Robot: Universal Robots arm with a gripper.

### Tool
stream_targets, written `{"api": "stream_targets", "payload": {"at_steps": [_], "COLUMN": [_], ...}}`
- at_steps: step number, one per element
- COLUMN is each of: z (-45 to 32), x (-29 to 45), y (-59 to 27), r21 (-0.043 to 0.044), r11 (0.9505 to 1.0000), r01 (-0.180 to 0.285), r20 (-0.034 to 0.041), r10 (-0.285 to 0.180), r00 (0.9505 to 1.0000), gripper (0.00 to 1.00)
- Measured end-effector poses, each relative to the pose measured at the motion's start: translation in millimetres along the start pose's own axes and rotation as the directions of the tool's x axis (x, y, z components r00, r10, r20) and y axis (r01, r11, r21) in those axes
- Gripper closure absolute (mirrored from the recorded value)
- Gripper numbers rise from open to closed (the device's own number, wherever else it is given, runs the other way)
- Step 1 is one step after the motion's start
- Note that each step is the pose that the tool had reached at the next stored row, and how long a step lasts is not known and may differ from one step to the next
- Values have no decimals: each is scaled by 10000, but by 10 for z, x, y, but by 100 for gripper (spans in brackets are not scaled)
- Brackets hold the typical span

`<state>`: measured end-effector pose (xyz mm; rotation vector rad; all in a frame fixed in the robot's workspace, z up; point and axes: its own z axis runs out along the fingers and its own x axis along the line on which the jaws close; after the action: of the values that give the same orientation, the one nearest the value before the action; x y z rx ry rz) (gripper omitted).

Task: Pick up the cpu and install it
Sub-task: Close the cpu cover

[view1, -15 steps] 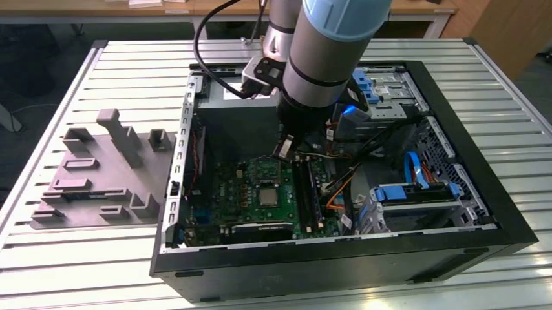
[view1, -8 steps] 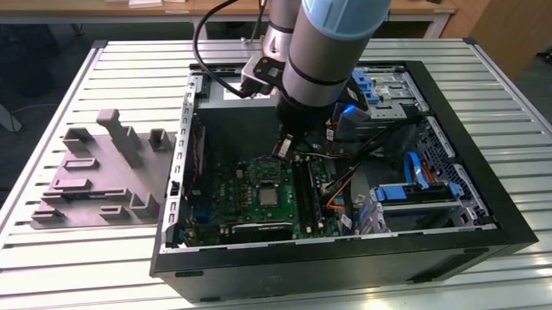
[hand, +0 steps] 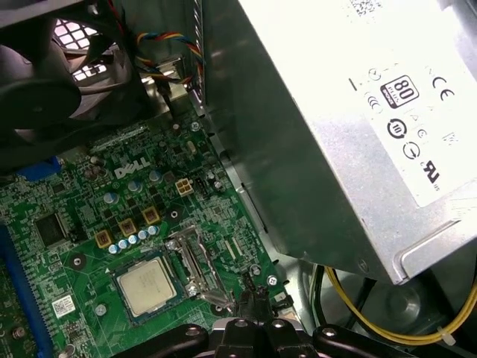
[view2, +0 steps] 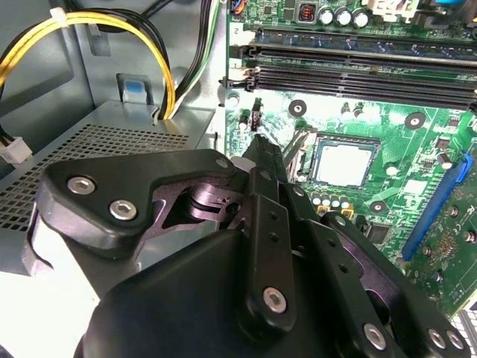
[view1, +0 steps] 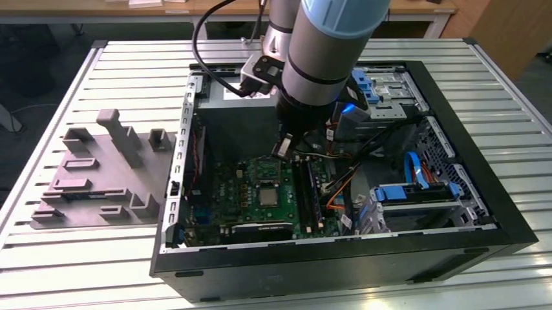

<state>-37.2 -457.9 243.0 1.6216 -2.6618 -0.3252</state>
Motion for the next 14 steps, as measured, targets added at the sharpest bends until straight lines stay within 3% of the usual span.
{"api": "stream_targets", "payload": {"at_steps": [14], "z": [-11], "x": [-5], "y": [10], "r21": [-9], "r11": [10000], "r01": [91], "r20": [-21], "r10": [-91], "r00": [10000], "gripper": [89]}}
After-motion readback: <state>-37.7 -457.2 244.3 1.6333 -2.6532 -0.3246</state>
